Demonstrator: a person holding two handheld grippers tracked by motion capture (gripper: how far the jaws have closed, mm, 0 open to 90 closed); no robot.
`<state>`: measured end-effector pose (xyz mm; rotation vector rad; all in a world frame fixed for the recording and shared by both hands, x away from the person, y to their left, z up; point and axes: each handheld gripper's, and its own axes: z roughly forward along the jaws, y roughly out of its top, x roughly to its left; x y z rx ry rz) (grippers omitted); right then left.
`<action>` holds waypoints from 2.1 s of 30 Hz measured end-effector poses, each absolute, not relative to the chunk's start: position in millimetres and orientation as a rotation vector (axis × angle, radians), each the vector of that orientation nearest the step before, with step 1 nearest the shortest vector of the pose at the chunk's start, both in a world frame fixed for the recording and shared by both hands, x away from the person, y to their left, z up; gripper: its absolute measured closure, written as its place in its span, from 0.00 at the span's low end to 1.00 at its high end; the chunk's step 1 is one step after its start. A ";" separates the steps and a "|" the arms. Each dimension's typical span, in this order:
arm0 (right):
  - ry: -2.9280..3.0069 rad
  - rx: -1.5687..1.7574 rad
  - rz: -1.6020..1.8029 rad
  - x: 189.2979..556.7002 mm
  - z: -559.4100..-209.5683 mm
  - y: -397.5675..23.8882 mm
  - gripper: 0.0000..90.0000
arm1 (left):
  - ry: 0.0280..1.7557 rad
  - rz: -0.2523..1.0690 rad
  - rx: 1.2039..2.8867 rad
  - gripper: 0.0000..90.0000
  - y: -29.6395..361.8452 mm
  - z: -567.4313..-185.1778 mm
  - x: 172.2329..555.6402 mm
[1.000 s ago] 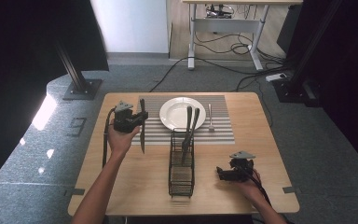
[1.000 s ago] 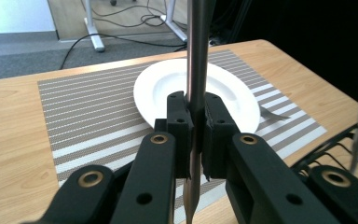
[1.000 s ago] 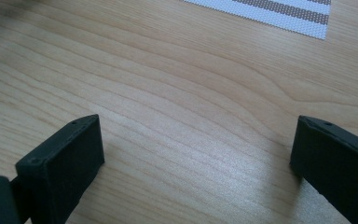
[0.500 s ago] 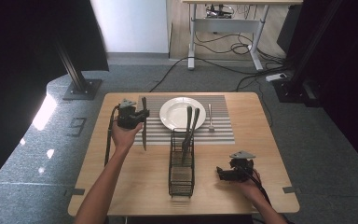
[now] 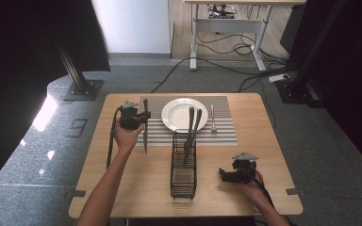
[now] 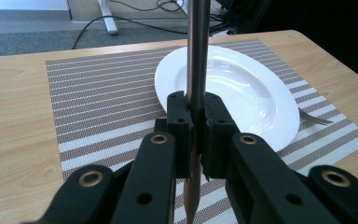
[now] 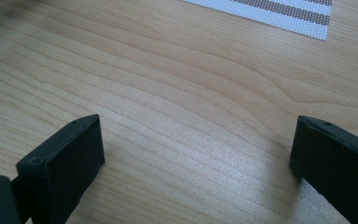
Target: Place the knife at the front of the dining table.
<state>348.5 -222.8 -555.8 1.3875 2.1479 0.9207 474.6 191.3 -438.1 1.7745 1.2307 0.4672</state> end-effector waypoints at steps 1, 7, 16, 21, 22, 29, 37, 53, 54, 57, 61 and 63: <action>2.148 1.388 0.921 348.6 -555.8 -222.7 0.03 | 1.232 0.468 1.770 0.93 191.1 -438.7 477.3; 2.148 1.388 0.922 348.6 -555.8 -222.5 0.03 | 1.267 0.434 1.748 0.93 190.5 -447.2 488.6; 2.148 1.386 0.922 348.5 -555.8 -222.5 0.04 | 1.306 0.412 1.767 0.93 185.6 -461.5 498.5; 2.150 1.384 0.922 348.7 -555.8 -222.6 0.03 | 1.336 0.400 1.763 0.93 186.0 -464.4 506.5; 2.150 1.385 0.923 348.7 -555.8 -222.6 0.03 | 1.336 0.400 1.763 0.93 186.0 -464.4 506.5; 2.151 1.386 0.924 349.0 -555.8 -222.3 0.03 | 1.364 0.384 1.747 0.93 189.2 -467.0 524.2; 2.154 1.382 0.925 349.8 -555.8 -221.9 0.03 | 1.408 0.366 1.786 0.93 186.9 -482.5 542.0; 2.157 1.374 0.929 349.3 -555.6 -221.2 0.05 | 1.508 0.308 1.812 0.93 186.5 -508.0 563.4; 2.158 1.374 0.930 349.3 -555.6 -221.1 0.05 | 1.508 0.308 1.812 0.93 186.5 -508.0 563.4; 2.159 1.372 0.931 349.3 -555.6 -221.0 0.05 | 1.519 0.299 1.835 0.93 183.7 -511.6 568.6; 2.159 1.372 0.932 349.3 -555.6 -221.0 0.05 | 1.548 0.278 1.831 0.93 183.0 -518.9 573.4; 2.159 1.372 0.932 349.3 -555.6 -221.0 0.05 | 1.562 0.278 1.837 0.93 183.1 -521.9 575.7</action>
